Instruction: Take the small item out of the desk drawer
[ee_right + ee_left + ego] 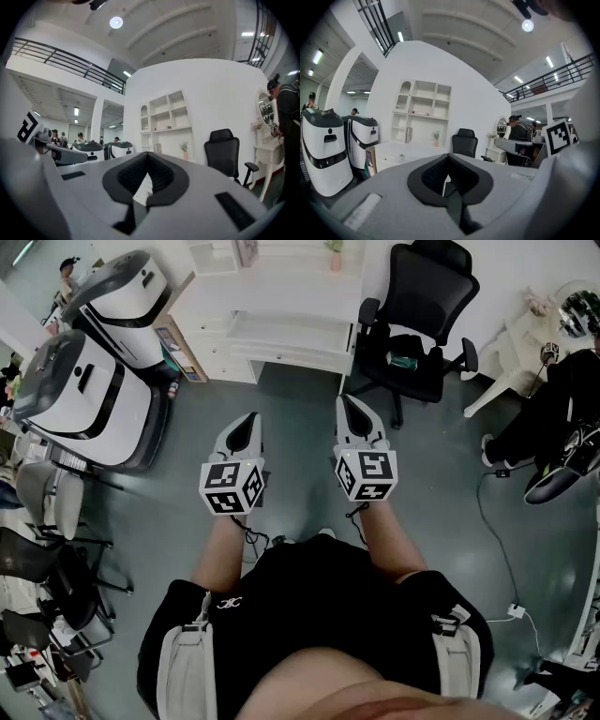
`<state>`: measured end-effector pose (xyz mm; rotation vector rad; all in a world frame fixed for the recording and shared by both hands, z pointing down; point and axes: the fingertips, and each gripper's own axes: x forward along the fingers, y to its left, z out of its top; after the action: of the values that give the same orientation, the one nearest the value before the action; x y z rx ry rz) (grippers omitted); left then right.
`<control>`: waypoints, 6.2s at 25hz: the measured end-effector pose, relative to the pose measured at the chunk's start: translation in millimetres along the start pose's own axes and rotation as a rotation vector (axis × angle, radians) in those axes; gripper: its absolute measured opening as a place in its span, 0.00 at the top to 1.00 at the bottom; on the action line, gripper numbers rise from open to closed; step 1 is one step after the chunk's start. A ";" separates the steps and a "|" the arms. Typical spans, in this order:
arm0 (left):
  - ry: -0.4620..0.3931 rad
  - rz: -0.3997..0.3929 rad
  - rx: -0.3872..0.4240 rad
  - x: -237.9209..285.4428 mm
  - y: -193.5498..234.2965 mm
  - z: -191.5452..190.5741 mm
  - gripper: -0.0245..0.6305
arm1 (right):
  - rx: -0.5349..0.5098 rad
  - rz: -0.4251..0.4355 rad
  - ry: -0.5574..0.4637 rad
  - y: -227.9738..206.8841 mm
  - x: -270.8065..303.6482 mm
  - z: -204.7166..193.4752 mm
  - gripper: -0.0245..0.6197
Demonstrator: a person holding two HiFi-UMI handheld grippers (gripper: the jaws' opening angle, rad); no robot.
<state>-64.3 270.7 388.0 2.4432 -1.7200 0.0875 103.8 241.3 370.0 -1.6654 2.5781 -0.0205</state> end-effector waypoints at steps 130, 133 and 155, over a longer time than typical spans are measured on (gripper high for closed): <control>0.205 -0.493 0.016 689.7 239.2 48.0 0.94 | 0.119 -0.442 0.277 -271.6 604.6 -116.7 0.96; 0.221 -0.501 0.014 696.3 230.2 39.5 0.94 | 0.162 -0.448 0.309 -280.0 602.8 -128.1 0.96; 0.263 -0.479 -0.017 696.0 220.8 12.7 0.94 | 0.384 -0.241 0.888 -262.3 573.7 -303.0 0.74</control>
<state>-35.7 -452.0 489.3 2.6142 -0.9994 0.3171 87.0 -397.7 654.8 -2.0827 2.5445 -1.4616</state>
